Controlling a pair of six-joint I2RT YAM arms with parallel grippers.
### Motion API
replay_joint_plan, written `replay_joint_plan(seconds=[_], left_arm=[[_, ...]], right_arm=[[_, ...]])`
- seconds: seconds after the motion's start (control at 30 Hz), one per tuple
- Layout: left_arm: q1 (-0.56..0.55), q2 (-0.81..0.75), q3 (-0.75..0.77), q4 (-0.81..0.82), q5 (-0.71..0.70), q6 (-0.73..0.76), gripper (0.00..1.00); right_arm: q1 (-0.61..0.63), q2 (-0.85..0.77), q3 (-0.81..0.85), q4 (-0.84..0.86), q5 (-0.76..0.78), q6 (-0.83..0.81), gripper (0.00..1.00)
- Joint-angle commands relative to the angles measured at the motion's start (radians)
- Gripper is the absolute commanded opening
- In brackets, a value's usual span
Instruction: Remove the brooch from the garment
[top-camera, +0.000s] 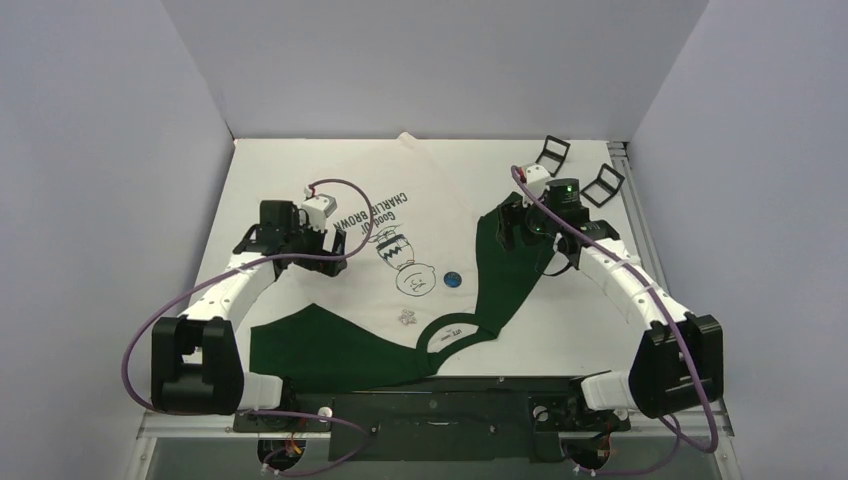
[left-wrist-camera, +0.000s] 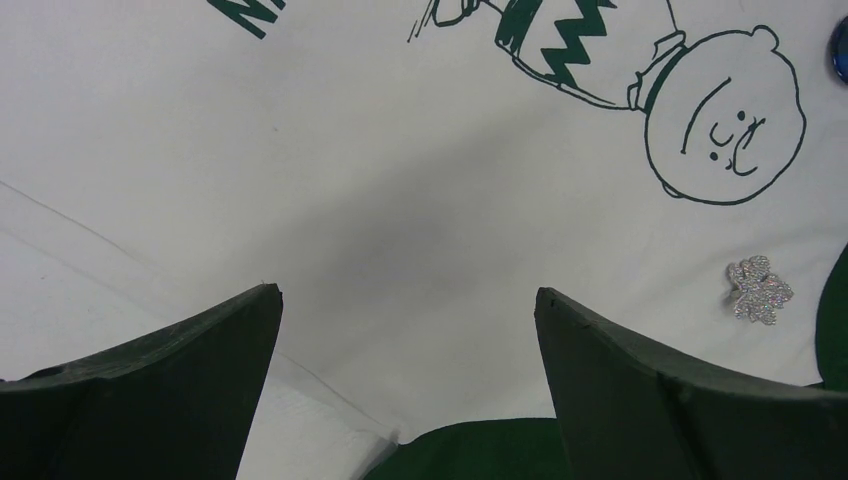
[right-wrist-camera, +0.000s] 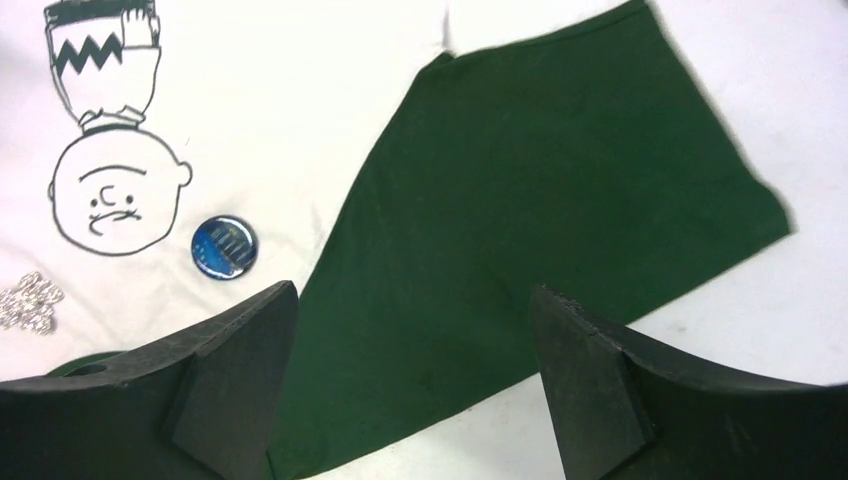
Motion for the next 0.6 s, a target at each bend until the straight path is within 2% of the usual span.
replay_joint_plan(seconds=[0.0,0.17,0.3,0.57], left_arm=[[-0.006,-0.051,0.060,0.051,0.021,0.021,0.96],[-0.015,-0.045,0.105,0.051,0.056,0.038,0.96],[-0.048,-0.028,0.137,0.045,0.097,0.067,0.96],[-0.274,0.016,0.123,-0.013,0.117,0.209,0.96]], right_arm=[[0.022,-0.130,-0.006,0.110,0.158,-0.047,0.81],[0.017,-0.159,0.053,0.139,0.268,0.000,0.81],[-0.012,-0.129,0.121,0.076,0.179,-0.028,0.81],[0.026,-0.114,0.061,0.081,0.076,-0.031,0.81]])
